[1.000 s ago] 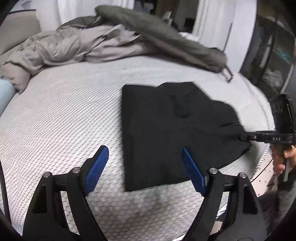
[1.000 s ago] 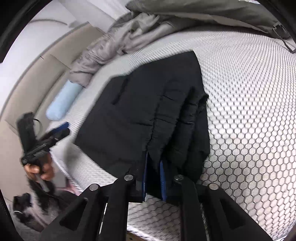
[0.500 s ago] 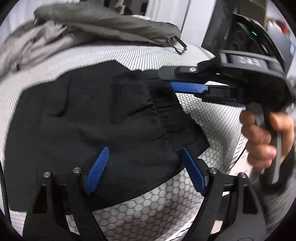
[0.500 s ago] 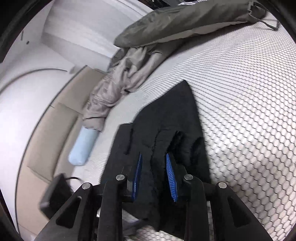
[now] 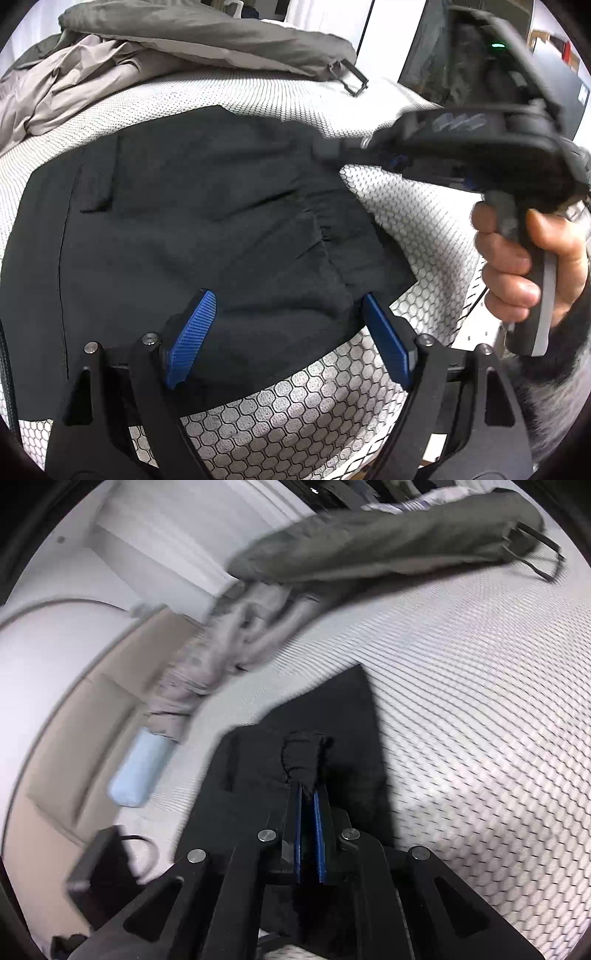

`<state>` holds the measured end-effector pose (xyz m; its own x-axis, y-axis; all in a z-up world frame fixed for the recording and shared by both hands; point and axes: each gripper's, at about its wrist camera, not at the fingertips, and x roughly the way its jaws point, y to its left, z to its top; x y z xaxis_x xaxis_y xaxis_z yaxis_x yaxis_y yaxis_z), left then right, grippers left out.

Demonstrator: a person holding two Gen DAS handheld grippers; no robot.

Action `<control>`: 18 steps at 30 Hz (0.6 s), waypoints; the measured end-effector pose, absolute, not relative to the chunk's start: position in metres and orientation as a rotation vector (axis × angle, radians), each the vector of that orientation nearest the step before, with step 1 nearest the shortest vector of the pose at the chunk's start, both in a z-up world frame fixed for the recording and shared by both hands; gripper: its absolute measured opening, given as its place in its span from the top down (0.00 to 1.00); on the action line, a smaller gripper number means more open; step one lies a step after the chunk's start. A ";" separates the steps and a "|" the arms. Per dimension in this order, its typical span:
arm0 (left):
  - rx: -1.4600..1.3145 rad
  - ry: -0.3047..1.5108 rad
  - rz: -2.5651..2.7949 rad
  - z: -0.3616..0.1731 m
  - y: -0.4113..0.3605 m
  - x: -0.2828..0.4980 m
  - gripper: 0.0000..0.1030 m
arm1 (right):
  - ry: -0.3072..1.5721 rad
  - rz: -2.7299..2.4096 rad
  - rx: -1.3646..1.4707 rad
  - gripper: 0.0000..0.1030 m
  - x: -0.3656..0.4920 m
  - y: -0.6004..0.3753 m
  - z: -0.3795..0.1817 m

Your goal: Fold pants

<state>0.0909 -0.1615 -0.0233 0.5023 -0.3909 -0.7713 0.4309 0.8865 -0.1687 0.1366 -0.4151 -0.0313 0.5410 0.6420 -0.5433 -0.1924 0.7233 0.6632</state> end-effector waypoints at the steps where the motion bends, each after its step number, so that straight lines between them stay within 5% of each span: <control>1: 0.052 0.918 -0.495 -0.023 -0.162 0.090 0.23 | 0.914 0.500 0.575 0.92 0.137 -0.417 -0.040; 5: 0.028 0.920 -0.505 -0.014 -0.151 0.085 0.23 | 0.950 0.597 0.708 0.91 0.133 -0.432 -0.049; 9: -0.023 0.868 -0.453 0.007 -0.110 0.080 0.23 | 0.956 0.747 0.706 0.73 0.112 -0.432 -0.043; 18: -0.202 0.823 -0.173 0.019 0.031 0.086 0.23 | 0.993 0.776 0.593 0.72 0.102 -0.408 -0.040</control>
